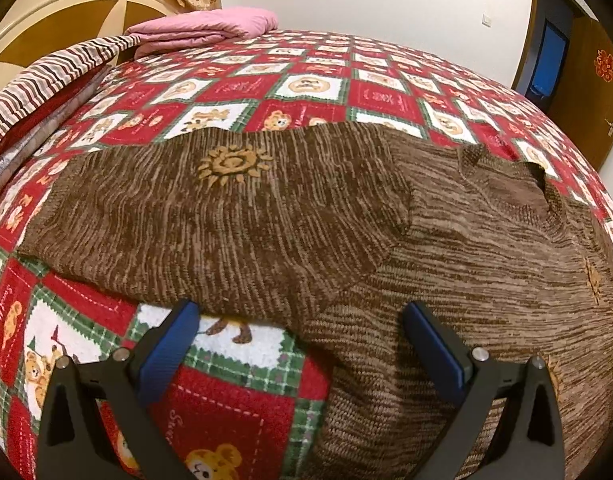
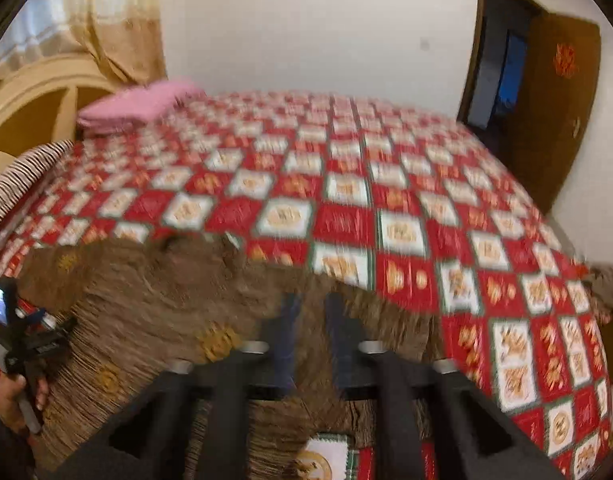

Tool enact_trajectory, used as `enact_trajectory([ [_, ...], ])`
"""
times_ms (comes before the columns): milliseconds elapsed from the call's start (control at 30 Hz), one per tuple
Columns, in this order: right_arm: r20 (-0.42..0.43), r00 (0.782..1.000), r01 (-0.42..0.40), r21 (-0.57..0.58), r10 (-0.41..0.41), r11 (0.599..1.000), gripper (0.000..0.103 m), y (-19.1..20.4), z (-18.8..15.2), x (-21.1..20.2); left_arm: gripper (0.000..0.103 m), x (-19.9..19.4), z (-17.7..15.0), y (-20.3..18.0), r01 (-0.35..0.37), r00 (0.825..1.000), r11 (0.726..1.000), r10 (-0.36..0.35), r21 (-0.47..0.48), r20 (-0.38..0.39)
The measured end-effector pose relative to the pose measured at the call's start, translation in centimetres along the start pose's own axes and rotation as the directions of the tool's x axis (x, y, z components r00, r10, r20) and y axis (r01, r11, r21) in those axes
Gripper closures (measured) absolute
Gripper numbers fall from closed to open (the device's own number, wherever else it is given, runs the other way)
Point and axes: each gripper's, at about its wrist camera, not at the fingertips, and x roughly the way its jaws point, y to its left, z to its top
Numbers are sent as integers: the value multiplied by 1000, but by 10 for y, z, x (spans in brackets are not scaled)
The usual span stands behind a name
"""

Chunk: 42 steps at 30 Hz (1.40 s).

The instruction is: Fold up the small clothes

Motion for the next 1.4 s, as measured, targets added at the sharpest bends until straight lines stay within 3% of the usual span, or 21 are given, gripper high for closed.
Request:
enact_trajectory([
  [33, -38, 999, 22, 20, -21, 1000, 38, -9, -9, 14, 0, 0, 0, 0, 2, 1000, 1000, -2, -1, 1],
  [233, -218, 970, 144, 164, -106, 976, 38, -65, -54, 70, 0, 0, 0, 1, 3, 1000, 1000, -3, 0, 1],
  [367, -232, 970, 128, 258, -68, 958, 39, -88, -67, 89, 0, 1, 0, 1, 4, 1000, 1000, -4, -2, 2],
  [433, -230, 973, 74, 251, -15, 965, 62, -86, -69, 94, 0, 1, 0, 1, 3, 1000, 1000, -3, 0, 1],
  [533, -235, 972, 62, 184, -17, 981, 86, -70, -67, 93, 0, 0, 0, 1, 5, 1000, 1000, -5, -1, 2],
  [600, -214, 976, 66, 154, -32, 986, 91, -63, -62, 85, 0, 0, -1, 1, 7, 1000, 1000, -7, -3, 4],
  [900, -87, 996, 7, 85, 0, 996, 91, -28, -5, 21, 0, 0, 0, 3, 23, 1000, 1000, -23, -14, 10],
  [1100, -77, 995, -68, -9, 67, 998, 91, 24, 30, 6, 0, 0, 0, 4, 30, 999, 999, -30, -18, 12],
  [1333, -119, 974, -206, -107, 193, 973, 91, 100, 35, 35, 0, 0, -1, 4, 29, 999, 999, -29, -18, 12],
  [1400, -182, 944, -301, -121, 277, 946, 90, 124, 29, 57, 0, 0, -1, 4, 30, 999, 999, -30, -18, 12],
])
